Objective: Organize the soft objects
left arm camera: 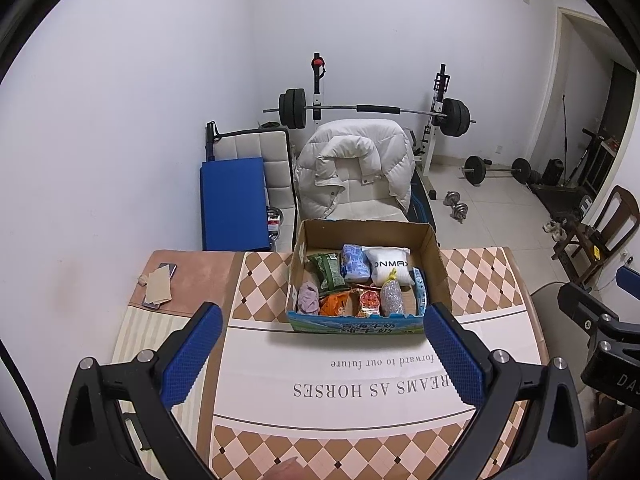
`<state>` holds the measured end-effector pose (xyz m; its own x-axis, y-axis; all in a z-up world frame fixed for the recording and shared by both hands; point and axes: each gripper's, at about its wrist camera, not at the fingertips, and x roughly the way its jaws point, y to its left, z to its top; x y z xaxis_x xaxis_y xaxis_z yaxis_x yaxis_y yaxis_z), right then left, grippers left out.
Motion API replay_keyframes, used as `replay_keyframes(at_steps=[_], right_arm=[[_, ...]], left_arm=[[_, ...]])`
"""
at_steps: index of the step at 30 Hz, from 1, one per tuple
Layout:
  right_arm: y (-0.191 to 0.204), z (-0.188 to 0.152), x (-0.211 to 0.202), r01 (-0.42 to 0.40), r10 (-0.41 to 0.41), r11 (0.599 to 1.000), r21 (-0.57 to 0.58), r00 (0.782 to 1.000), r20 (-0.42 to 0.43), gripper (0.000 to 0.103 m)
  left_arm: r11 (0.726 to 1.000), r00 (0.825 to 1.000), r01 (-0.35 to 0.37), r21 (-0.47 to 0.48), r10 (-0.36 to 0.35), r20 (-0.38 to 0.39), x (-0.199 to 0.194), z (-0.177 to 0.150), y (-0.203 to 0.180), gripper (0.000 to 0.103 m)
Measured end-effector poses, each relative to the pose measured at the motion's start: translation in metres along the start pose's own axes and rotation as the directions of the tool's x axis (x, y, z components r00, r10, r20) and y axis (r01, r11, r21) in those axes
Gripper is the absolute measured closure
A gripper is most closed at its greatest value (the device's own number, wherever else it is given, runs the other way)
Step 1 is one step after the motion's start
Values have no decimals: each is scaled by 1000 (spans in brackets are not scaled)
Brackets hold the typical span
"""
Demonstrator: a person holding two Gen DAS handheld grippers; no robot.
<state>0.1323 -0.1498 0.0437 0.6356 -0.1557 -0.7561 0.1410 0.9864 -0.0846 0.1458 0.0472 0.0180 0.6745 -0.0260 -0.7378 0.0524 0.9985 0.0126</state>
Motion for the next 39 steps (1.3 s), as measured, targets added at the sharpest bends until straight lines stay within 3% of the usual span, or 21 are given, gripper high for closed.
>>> replay_keyframes(at_steps=[39], right_arm=[[-4,-3,-6,-6,6,1000,-10,1000,6,0]], left_arm=[[1000,1000,-4,-2,4,5,-1,1,1,0]])
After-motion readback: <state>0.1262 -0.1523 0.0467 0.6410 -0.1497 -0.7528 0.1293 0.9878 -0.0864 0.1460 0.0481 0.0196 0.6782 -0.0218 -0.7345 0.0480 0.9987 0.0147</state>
